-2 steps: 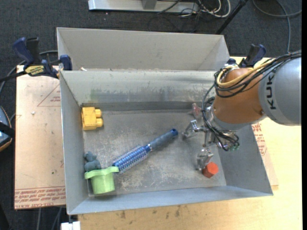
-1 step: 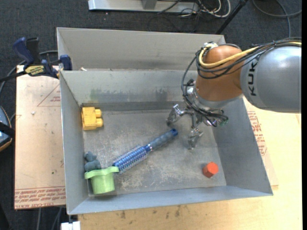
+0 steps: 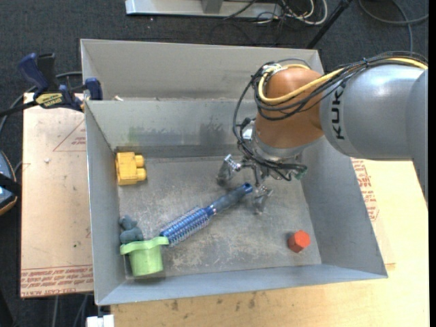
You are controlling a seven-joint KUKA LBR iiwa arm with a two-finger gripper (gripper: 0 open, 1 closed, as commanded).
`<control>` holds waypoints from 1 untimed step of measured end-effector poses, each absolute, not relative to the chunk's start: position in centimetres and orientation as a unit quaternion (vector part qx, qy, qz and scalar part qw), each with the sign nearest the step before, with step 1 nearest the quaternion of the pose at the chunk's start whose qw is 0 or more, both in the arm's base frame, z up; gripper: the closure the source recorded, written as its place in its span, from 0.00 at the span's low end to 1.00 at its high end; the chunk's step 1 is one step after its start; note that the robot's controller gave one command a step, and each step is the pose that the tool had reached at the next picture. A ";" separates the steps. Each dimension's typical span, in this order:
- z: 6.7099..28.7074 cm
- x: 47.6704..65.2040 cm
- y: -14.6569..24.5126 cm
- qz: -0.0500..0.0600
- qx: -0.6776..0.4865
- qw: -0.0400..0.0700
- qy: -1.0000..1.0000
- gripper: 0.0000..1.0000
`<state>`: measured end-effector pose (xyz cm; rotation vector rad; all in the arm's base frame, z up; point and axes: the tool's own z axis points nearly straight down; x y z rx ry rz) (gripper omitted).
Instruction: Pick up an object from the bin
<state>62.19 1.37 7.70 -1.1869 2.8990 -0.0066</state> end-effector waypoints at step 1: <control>7.8 62.2 1.3 -0.002 -0.377 0.005 0.926 1.00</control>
Offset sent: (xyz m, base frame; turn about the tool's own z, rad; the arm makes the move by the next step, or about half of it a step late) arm 0.0000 0.0000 0.0000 0.0000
